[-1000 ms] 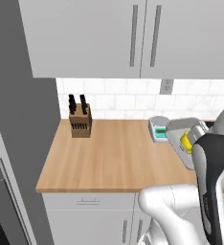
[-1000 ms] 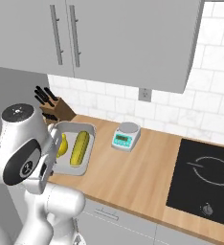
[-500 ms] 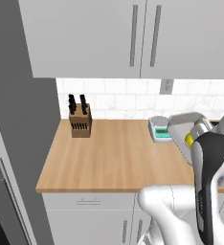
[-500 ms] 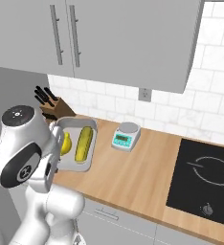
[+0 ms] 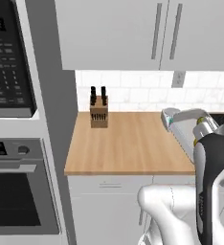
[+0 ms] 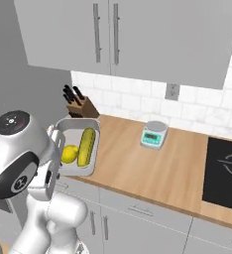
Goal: Take the meat container that has the shrimp and place it on the second highest rack of the freezer. Then take the vegetable container that has the lemon and cucumber and place it on the highest rack of the freezer.
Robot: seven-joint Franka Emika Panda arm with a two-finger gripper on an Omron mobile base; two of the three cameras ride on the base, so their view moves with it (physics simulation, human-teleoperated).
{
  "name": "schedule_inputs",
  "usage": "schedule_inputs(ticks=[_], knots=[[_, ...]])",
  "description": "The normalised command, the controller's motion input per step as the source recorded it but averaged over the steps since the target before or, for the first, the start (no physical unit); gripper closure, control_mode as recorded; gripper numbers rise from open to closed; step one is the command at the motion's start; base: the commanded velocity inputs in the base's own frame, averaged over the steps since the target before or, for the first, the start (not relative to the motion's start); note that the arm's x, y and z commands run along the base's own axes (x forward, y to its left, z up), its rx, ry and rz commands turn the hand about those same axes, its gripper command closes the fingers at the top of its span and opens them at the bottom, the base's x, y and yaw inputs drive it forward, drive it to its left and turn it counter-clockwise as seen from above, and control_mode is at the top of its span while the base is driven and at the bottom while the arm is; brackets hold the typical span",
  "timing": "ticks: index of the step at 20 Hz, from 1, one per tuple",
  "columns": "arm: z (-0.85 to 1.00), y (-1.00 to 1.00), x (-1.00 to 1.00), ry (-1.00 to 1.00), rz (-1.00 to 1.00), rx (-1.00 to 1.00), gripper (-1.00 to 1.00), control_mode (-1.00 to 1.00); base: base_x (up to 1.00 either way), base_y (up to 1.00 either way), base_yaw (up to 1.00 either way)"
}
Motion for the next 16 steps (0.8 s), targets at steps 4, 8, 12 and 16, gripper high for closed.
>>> schedule_inputs(ticks=[4,8,12,16], knots=[[0.00,0.00,0.00,0.00,0.00,0.00,1.00,1.00,-0.02,1.00,-0.04],[0.00,0.00,0.00,0.00,0.00,0.00,1.00,1.00,-0.14,1.00,-0.03],[0.00,0.00,0.00,0.00,0.00,0.00,1.00,1.00,-0.63,0.89,-0.03],[0.00,0.00,0.00,0.00,0.00,0.00,1.00,1.00,-0.48,0.90,-0.02]])
